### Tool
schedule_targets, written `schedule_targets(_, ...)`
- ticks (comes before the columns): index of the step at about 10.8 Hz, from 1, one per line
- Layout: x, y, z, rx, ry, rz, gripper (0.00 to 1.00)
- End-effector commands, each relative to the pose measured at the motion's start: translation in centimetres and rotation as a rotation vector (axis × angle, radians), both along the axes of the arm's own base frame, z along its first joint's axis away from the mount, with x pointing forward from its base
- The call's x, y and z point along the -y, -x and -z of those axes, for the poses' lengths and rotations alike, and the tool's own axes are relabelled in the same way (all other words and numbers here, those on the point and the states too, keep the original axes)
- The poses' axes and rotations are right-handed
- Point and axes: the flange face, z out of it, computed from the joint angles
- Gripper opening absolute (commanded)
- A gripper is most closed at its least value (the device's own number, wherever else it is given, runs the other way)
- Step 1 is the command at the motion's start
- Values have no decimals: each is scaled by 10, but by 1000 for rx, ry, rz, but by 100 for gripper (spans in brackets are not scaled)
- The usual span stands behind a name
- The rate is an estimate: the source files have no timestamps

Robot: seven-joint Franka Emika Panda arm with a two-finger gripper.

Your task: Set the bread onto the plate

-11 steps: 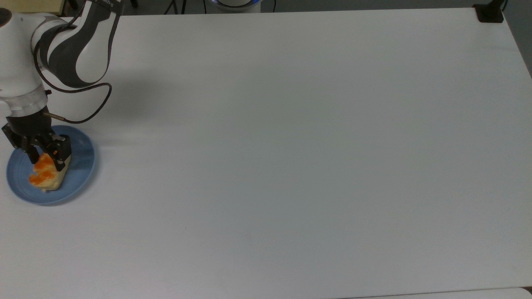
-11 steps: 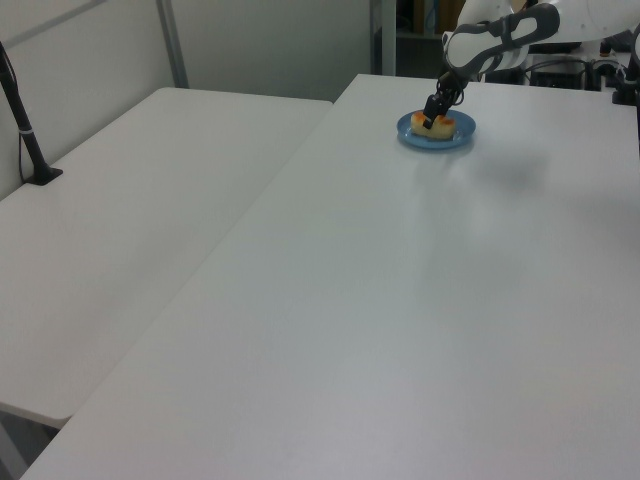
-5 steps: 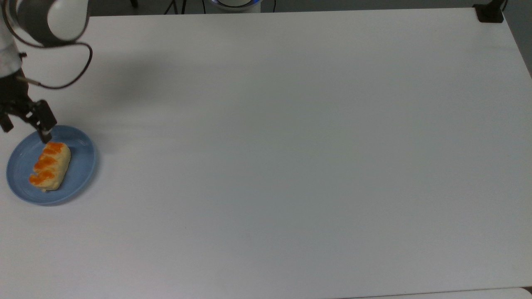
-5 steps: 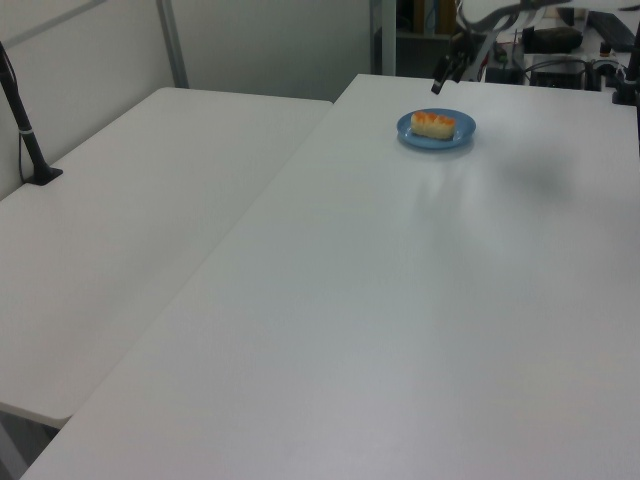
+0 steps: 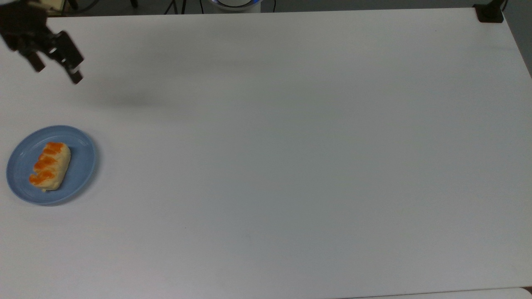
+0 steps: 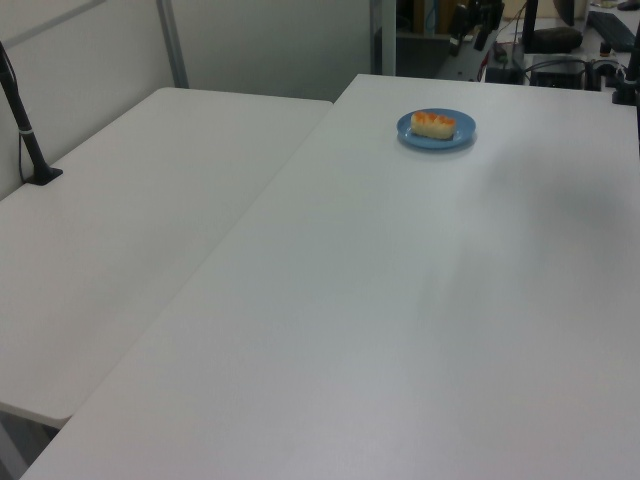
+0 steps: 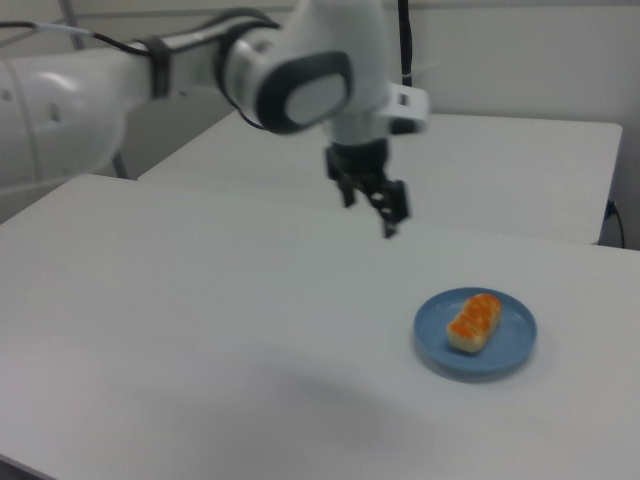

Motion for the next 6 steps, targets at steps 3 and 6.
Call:
schedule_targets(3,-123,44,-47,-112,-41,11,100)
schedule_targets(6,-159,55,-49,-127,21,-133,100)
